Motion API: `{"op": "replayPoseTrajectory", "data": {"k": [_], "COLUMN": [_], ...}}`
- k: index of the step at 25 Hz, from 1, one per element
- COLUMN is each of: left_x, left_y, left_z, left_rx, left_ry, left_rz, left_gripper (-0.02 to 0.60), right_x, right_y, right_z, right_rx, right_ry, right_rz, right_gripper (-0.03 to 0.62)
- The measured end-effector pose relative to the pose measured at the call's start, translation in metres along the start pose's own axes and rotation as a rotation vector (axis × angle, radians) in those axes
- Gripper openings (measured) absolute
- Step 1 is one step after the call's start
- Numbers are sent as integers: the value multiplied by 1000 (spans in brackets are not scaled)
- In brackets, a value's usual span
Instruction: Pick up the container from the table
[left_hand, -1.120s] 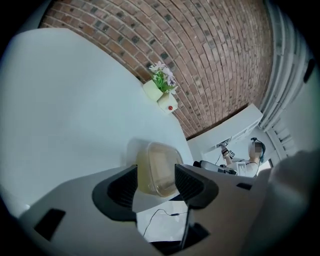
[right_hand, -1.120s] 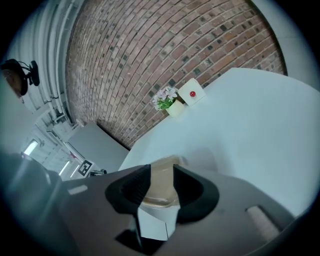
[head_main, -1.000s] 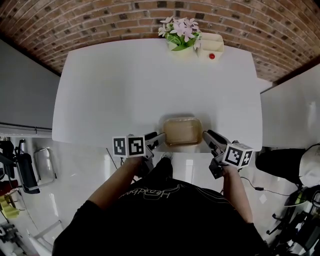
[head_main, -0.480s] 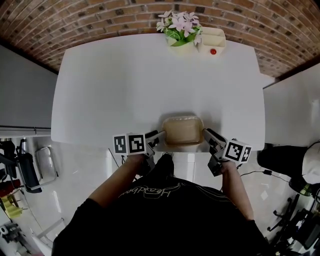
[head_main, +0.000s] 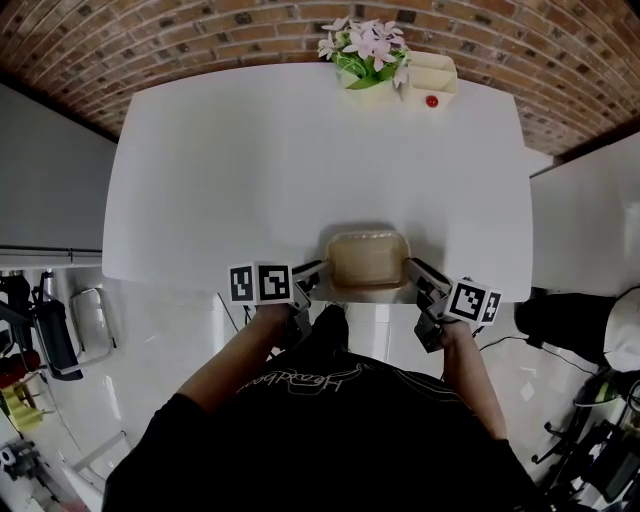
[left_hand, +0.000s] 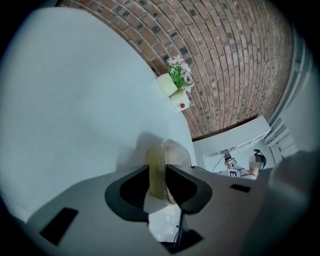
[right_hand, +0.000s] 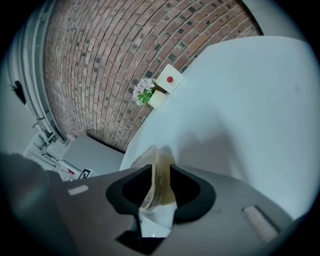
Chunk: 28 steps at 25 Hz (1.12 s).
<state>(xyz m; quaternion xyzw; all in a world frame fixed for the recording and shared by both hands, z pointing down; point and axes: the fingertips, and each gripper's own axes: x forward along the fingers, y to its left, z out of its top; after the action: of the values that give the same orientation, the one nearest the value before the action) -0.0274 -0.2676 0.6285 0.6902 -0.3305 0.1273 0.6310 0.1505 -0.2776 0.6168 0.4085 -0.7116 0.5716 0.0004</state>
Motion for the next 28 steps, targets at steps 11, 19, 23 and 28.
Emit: {"op": "replayPoseTrajectory", "data": {"k": [11, 19, 23, 28], "left_x": [2, -6, -15, -30], "left_y": [-7, -11, -23, -34], "left_z": [0, -8, -13, -22], "left_rx": [-40, -37, 2, 13], "left_ry": [-17, -37, -53, -87], "left_rz": [-37, -42, -53, -64], "left_gripper": [52, 52, 52, 52], "right_x": [1, -11, -23, -37], "right_y": [3, 12, 21, 37], "right_z": [-4, -15, -16, -22], "right_rx": [36, 30, 0, -51], "right_ry": [-4, -4, -26, -44], "right_rz": [14, 26, 37, 57], "right_gripper": [51, 51, 51, 51]}}
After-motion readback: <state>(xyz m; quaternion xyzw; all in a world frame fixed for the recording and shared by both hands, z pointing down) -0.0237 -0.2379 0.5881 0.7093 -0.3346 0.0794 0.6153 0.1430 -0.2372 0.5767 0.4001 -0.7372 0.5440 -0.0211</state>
